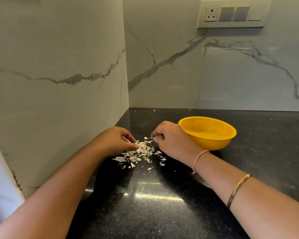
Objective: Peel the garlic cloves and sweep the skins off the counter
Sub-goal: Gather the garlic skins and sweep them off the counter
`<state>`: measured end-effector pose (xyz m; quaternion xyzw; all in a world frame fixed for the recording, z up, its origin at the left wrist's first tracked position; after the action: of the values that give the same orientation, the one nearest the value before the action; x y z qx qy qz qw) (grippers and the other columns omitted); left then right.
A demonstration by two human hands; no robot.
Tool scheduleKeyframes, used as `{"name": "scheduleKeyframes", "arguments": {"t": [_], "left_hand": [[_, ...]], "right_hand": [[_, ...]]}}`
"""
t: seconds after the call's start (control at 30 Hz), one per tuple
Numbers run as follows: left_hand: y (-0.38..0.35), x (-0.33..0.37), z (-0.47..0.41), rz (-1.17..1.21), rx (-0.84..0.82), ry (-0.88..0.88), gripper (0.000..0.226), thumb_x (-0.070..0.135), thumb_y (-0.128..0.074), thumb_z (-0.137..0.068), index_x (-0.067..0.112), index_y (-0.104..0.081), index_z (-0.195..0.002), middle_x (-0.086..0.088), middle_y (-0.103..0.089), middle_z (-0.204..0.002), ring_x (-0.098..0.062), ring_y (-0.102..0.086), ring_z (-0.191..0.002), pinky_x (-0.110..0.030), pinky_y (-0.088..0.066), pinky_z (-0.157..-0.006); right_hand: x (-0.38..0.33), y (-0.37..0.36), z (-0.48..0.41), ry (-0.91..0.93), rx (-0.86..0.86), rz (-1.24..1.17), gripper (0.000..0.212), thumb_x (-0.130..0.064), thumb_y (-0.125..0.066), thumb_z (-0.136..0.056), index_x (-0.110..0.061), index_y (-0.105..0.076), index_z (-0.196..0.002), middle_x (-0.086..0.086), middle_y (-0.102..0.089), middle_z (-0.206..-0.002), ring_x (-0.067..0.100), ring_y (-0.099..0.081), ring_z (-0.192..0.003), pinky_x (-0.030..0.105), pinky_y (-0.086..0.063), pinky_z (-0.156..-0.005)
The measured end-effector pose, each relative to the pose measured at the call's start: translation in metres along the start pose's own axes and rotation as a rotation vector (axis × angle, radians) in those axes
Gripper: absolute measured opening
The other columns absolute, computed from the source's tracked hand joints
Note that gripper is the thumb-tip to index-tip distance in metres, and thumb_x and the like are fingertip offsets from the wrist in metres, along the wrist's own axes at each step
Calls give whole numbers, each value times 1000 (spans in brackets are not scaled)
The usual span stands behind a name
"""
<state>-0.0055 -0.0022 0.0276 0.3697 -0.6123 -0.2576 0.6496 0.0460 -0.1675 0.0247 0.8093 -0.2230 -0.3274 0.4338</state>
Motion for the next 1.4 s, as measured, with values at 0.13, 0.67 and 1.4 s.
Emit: {"name": "scheduleKeyframes", "arguments": {"t": [0.13,0.67,1.4], "left_hand": [[-5,1,3,-81,-57,-5,24,31,-76,-76,28,-64,-96,10,-60,-88,-3,-58,-80,-15,-43,-68],[2,-1,-2,-21,269,16,10,11,-65,-86,21,-65,-84,4,-61,-76,-9,-56,-69,-20,-41,-59],[7,-3,-1,55,412,4,11,12,-67,-83,22,-65,-81,4,-63,-75,-15,-59,-73,-22,-43,-63]], "right_hand": [[1,-3,1,9,-18,7,32,-5,-45,-93,-15,-64,-117,3,-57,-123,18,-55,-107,22,-45,-83],[-7,-15,2,199,-218,100,23,-7,-49,-92,-12,-68,-105,7,-59,-102,24,-56,-94,33,-48,-78],[-33,-30,2,342,-177,93,33,-13,-43,-92,-21,-63,-117,2,-61,-113,25,-48,-106,42,-44,-89]]}}
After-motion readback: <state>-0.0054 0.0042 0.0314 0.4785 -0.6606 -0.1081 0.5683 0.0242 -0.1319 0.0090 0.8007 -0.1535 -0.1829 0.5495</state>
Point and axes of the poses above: each hand's wrist, its own z-axis away from the middle knuckle, its own y-axis out of the back of the hand, x = y × z, the point moved 1 cm from there along -z, towards the middle knuckle
